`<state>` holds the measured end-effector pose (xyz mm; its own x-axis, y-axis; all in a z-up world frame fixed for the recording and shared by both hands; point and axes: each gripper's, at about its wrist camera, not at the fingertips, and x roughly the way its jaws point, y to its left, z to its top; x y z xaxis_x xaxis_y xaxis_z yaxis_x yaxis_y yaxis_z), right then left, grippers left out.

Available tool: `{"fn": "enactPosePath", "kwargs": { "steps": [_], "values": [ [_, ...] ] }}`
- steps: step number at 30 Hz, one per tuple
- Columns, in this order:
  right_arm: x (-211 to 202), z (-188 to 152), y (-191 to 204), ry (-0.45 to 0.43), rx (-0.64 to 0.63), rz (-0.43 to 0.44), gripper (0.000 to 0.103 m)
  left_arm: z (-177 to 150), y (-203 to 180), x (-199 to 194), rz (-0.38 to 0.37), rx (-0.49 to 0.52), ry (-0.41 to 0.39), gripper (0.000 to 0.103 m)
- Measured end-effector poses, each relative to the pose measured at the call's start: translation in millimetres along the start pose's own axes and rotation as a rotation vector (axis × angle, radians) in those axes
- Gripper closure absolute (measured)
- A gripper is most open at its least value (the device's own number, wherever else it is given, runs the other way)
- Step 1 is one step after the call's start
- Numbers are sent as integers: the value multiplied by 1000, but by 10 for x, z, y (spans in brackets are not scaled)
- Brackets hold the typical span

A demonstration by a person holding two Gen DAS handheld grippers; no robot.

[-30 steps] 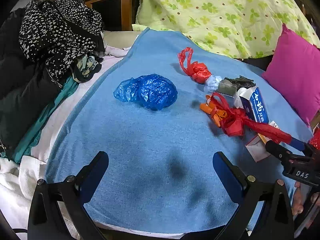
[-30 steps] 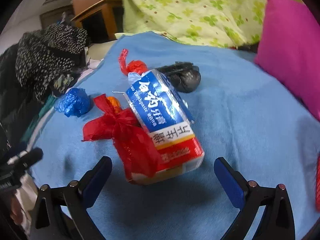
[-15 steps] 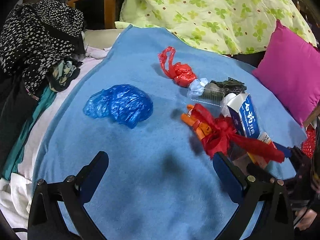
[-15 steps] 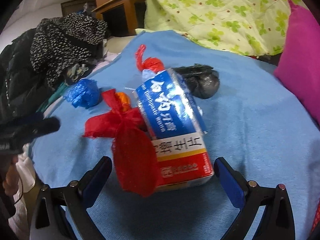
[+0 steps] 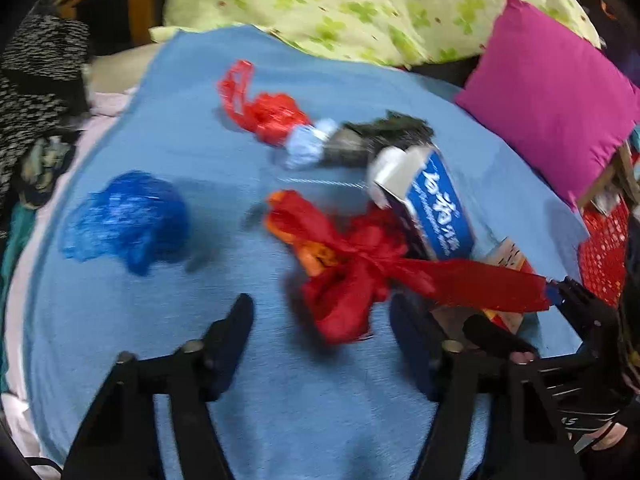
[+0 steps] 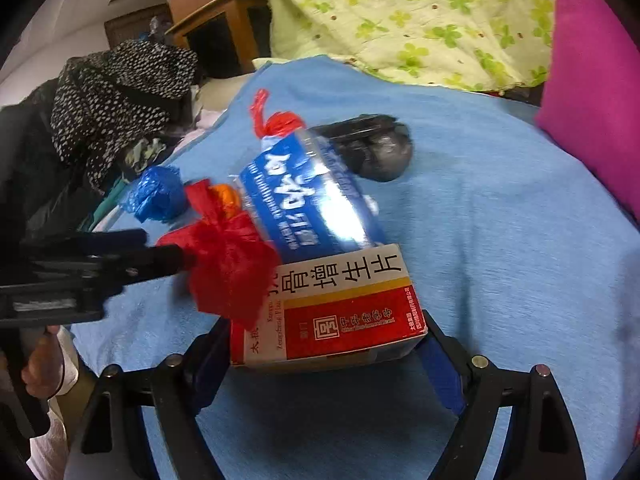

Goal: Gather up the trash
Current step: 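Grasp the red-and-white medicine box with right tool while left tool grasps red ribbon, then carry box and ribbon to the red mesh basket and open both tools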

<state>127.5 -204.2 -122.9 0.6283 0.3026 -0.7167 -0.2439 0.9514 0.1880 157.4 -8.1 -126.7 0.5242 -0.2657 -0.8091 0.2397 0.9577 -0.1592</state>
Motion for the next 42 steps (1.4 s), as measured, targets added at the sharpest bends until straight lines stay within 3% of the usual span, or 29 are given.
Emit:
{"fn": "enactPosePath", "kwargs": {
  "steps": [3,5,9,12,16,24,30,34,37,40,41,42],
  "values": [
    [-154,-15,-145,-18,34,-11,16,38,-50,145,-37,17,43,59],
    [-275,-20,-246,-41,55,-16,16,55,-70,221,-57,14,64,65],
    [-495,-10,-391,-84,91,-27,16,73,-72,236,-111,-15,55,83],
    [-651,-15,-463,-127,102,-39,16,59,-100,158,-117,-18,38,90],
    [-883,-24,-550,-190,132,-38,16,9,-132,-52,-106,-27,6,91],
    [-1367,-39,-722,-321,197,-34,16,-95,-267,-725,9,14,-118,93],
    [-1774,-117,-882,-435,241,-35,16,17,-605,-1278,-5,90,-238,96],
    [-2101,-205,-1012,-529,254,-57,16,135,-905,-1419,-46,158,-275,97],
    [-2274,-278,-1104,-574,263,-89,16,199,-1110,-1439,-33,221,-298,96],
    [-2347,-339,-1214,-582,290,-76,16,208,-1094,-1334,-19,225,-261,96],
    [-2355,-345,-1224,-583,289,-73,16,161,-1066,-1270,16,225,-251,91],
    [-2363,-352,-1235,-583,282,-72,16,74,-1006,-1169,39,231,-226,79]
  ]
}}
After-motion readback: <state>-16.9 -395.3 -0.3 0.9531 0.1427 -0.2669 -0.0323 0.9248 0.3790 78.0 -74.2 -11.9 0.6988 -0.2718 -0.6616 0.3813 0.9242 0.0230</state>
